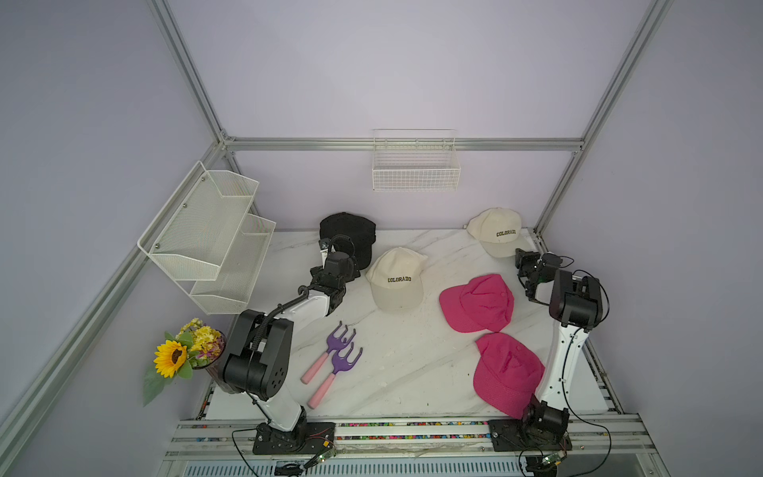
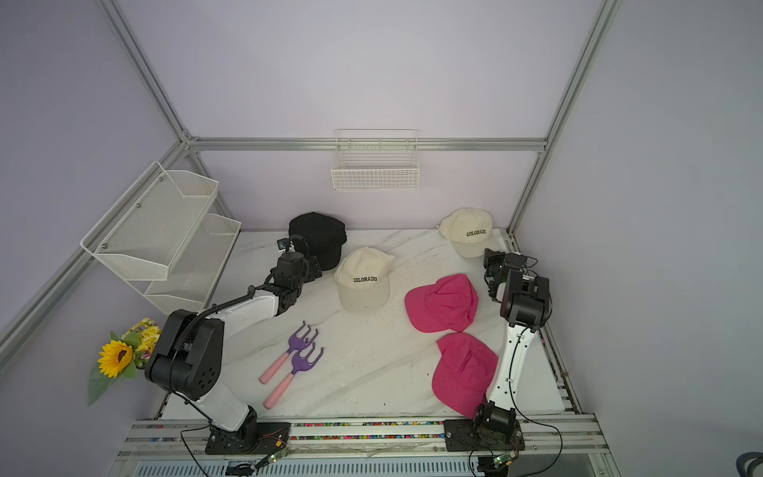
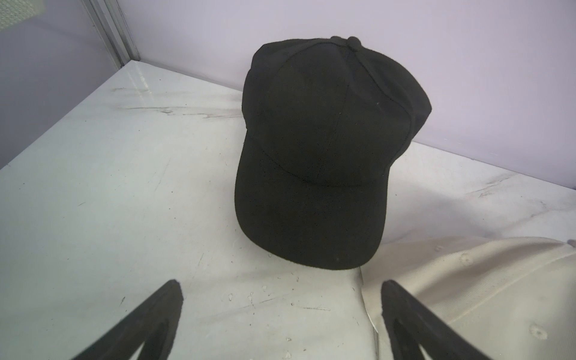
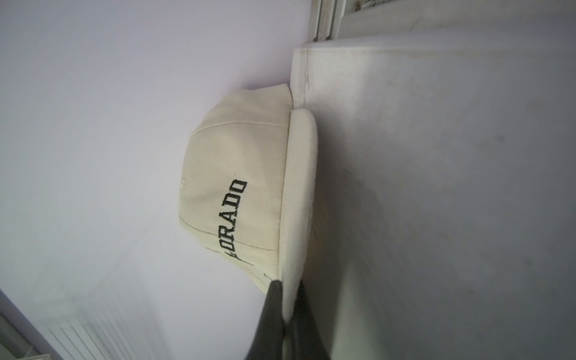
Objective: Stack the baseball caps by color
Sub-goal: Pick up the baseball cap at the corner of the board.
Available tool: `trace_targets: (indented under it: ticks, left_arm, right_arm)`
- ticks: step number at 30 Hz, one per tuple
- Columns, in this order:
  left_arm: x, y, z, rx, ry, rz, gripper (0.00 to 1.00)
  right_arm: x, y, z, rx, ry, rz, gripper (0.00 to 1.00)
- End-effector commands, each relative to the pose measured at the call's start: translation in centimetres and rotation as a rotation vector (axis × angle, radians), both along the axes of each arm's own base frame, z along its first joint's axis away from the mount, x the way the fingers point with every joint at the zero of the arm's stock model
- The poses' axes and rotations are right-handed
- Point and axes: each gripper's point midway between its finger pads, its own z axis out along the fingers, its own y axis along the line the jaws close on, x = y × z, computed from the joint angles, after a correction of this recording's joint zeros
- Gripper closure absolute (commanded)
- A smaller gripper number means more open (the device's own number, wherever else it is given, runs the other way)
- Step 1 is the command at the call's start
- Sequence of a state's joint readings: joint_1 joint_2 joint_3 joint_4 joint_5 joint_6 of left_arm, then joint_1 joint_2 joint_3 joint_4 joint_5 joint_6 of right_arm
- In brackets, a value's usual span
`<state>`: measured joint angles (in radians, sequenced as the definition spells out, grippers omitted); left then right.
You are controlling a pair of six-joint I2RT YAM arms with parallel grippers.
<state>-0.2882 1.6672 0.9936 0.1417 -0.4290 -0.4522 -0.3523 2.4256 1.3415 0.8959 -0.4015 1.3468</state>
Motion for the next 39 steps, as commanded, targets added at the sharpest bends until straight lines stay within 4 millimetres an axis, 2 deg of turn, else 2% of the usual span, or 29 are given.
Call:
trace_targets:
  ticks: [1, 5, 8, 10, 14, 18, 23, 27, 30, 32, 33, 36, 39]
  left_arm:
    - [1.2, -0.4, 3.3, -0.036, -0.088, -0.020, 0.00]
    - [1.1, -2.8, 4.9, -0.080, -0.122, -0.163, 0.00]
    - [0.7, -4.5, 6.5, -0.167, -0.165, -0.236, 0.00]
    - [0.3, -5.9, 7.5, -0.255, -0.187, -0.284, 0.00]
    - [-1.0, -10.8, 9.8, -0.372, -0.212, -0.429, 0.00]
    - [-3.0, -17.3, 11.7, -0.478, -0.230, -0.619, 0.00]
    - [-6.1, -25.4, 14.0, -0.670, -0.251, -0.888, 0.00]
    - [-9.1, -30.8, 15.8, -0.759, -0.284, -1.087, 0.00]
    - [-10.6, -32.8, 16.7, -0.822, -0.314, -1.160, 0.00]
    - [-11.5, -33.6, 17.5, -0.848, -0.351, -1.202, 0.00]
    - [-12.0, -33.9, 17.8, -0.853, -0.368, -1.218, 0.00]
    - [-12.9, -34.2, 18.7, -0.862, -0.410, -1.256, 0.00]
    - [-12.7, -34.1, 19.3, -0.845, -0.439, -1.251, 0.00]
  right_arm:
    - [-0.9, 0.5, 4.8, -0.037, -0.117, 0.002, 1.00]
    - [-3.2, 0.9, 10.6, -0.067, -0.236, -0.024, 1.00]
    - [-6.4, 1.6, 15.5, -0.053, -0.365, -0.054, 1.00]
    - [-8.9, 2.2, 18.0, -0.024, -0.439, -0.066, 1.00]
    - [-14.4, 4.2, 22.3, 0.050, -0.600, -0.088, 1.00]
    - [-18.9, 6.9, 25.1, 0.074, -0.684, -0.065, 1.00]
    - [-23.6, 11.9, 27.0, 0.170, -0.751, -0.018, 1.00]
    - [-25.8, 15.3, 27.6, 0.292, -0.750, -0.020, 1.00]
    - [-26.6, 17.3, 28.5, 0.350, -0.747, -0.020, 1.00]
    - [-26.6, 18.2, 28.1, 0.377, -0.720, -0.033, 1.00]
    - [-27.2, 18.4, 28.9, 0.398, -0.739, -0.036, 1.00]
    - [-27.3, 19.2, 28.6, 0.457, -0.717, -0.051, 1.00]
    - [-27.3, 20.1, 28.4, 0.480, -0.705, -0.052, 1.00]
